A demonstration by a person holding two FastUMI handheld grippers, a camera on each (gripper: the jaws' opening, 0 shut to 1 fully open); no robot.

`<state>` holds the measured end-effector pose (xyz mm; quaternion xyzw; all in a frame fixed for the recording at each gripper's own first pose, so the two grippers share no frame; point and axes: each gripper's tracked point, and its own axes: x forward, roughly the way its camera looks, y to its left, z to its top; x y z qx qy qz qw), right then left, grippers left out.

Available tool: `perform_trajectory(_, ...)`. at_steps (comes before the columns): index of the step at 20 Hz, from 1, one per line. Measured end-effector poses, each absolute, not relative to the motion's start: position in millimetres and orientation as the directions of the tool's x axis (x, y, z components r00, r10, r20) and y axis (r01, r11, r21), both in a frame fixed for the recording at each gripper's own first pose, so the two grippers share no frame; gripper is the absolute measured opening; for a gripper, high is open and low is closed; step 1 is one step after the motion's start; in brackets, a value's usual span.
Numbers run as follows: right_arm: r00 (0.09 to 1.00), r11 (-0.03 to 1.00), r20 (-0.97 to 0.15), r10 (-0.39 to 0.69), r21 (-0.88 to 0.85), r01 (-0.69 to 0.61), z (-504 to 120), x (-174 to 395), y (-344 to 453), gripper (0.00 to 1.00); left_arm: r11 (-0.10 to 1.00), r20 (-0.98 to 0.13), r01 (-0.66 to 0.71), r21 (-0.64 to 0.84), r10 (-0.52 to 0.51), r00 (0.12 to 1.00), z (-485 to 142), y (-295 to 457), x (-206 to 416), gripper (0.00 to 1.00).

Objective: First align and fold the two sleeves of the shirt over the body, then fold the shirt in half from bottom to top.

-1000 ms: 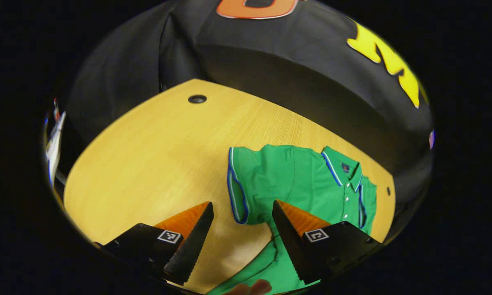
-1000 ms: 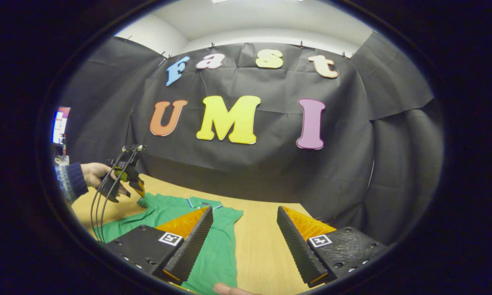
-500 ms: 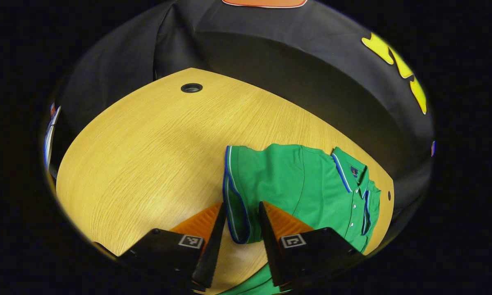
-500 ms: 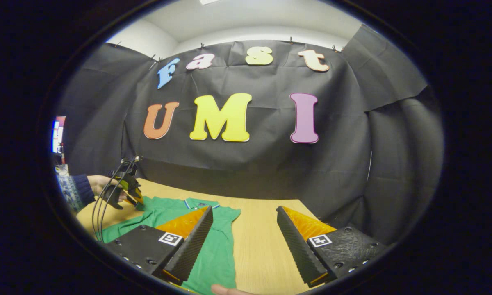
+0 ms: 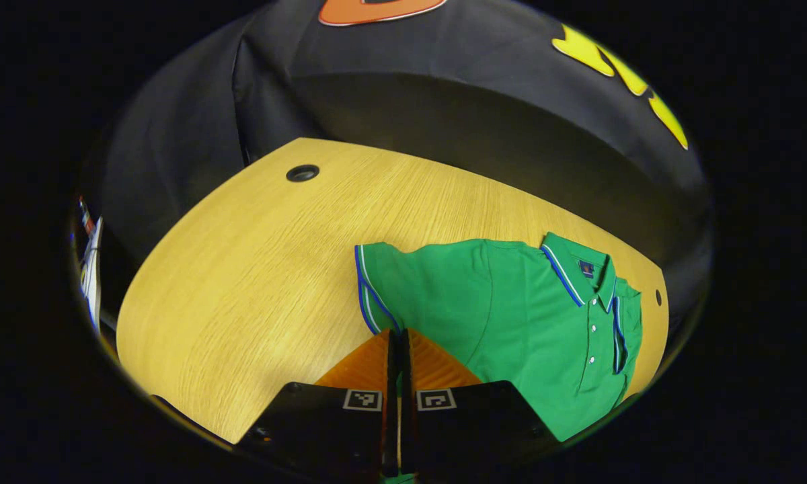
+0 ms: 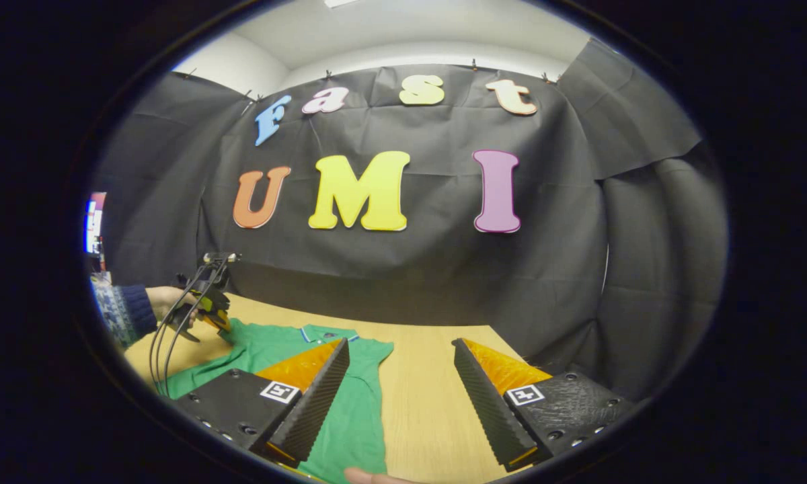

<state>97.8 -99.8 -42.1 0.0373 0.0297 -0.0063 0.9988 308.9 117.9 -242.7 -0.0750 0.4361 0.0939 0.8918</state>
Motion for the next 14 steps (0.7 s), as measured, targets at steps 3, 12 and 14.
perform_trajectory(3,0.998,0.997,-0.060,-0.024,0.070,0.029,-45,99,-106,0.96,0.986,-0.774,-0.164,0.032,0.128,0.620,-231,99,312,0.05)
perform_trajectory(12,0.997,0.994,-0.060,-0.045,0.093,0.050,-45,101,-117,0.96,0.974,-0.754,0.103,0.204,0.089,0.651,-233,-11,311,0.05)
perform_trajectory(14,0.997,0.995,-0.065,-0.043,0.092,0.049,-47,101,-117,0.96,0.960,-0.729,0.107,0.260,0.123,0.673,-227,-18,312,0.05)
